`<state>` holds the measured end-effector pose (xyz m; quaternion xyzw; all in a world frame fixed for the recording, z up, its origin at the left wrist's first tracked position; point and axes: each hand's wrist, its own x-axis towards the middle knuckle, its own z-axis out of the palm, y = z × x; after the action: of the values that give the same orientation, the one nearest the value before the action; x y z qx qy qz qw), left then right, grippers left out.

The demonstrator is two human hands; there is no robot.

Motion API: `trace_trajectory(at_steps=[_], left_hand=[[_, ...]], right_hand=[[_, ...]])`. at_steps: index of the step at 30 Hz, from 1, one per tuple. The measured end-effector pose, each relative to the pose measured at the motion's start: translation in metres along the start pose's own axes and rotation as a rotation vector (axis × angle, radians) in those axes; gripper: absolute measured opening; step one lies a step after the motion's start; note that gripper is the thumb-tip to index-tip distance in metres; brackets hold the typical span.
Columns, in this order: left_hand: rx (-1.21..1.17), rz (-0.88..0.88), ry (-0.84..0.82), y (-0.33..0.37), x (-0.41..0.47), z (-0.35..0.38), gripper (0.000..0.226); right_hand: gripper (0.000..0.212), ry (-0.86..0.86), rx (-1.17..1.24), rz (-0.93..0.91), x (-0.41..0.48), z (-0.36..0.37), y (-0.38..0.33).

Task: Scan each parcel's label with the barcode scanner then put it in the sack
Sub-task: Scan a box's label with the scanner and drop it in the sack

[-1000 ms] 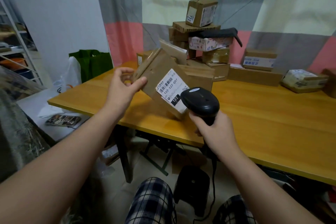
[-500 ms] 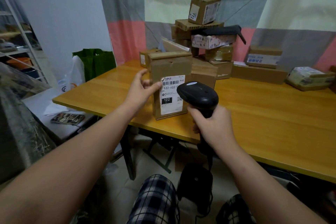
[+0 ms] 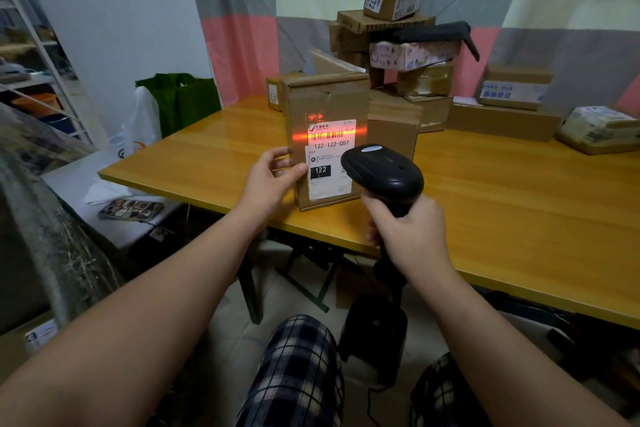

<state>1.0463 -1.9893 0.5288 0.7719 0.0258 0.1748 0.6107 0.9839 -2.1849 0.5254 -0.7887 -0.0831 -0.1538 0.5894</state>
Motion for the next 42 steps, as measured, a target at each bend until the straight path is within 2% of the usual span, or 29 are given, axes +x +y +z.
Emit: trace_trajectory(at_steps=[12, 18, 22, 27, 31, 33, 36, 38, 40, 42], left_hand=[[-0.010, 0.006, 0.005, -0.001, 0.000, 0.001, 0.047], [-0.010, 0.011, 0.018, 0.000, 0.001, 0.004, 0.044], [-0.108, -0.054, 0.027, -0.001, -0.005, -0.006, 0.041], [-0.246, -0.144, 0.064, -0.014, -0.047, -0.059, 0.030], [-0.256, -0.190, 0.192, -0.035, -0.101, -0.124, 0.020], [-0.158, -0.214, 0.319, -0.047, -0.125, -0.164, 0.017], [0.092, -0.255, 0.512, -0.065, -0.161, -0.235, 0.037], [0.241, -0.299, 0.602, -0.074, -0.186, -0.281, 0.040], [0.484, -0.400, 0.648, -0.085, -0.213, -0.321, 0.043], [0.812, -0.581, 0.600, -0.098, -0.244, -0.354, 0.050]], right_hand=[[0.021, 0.027, 0.010, 0.040, -0.009, -0.002, -0.001], [0.017, 0.042, 0.042, 0.026, -0.017, -0.001, 0.001], [0.024, 0.019, 0.079, 0.023, -0.015, 0.002, 0.004], [0.035, -0.088, 0.080, 0.031, -0.017, 0.026, 0.009], [0.043, -0.255, 0.110, 0.022, -0.026, 0.074, 0.002], [0.042, -0.382, 0.137, -0.014, -0.036, 0.106, -0.006], [0.043, -0.588, 0.146, -0.026, -0.055, 0.160, -0.018], [0.044, -0.727, 0.131, -0.041, -0.071, 0.196, -0.024], [0.041, -0.831, 0.124, -0.083, -0.088, 0.229, -0.027], [0.036, -0.909, 0.076, -0.147, -0.106, 0.259, -0.031]])
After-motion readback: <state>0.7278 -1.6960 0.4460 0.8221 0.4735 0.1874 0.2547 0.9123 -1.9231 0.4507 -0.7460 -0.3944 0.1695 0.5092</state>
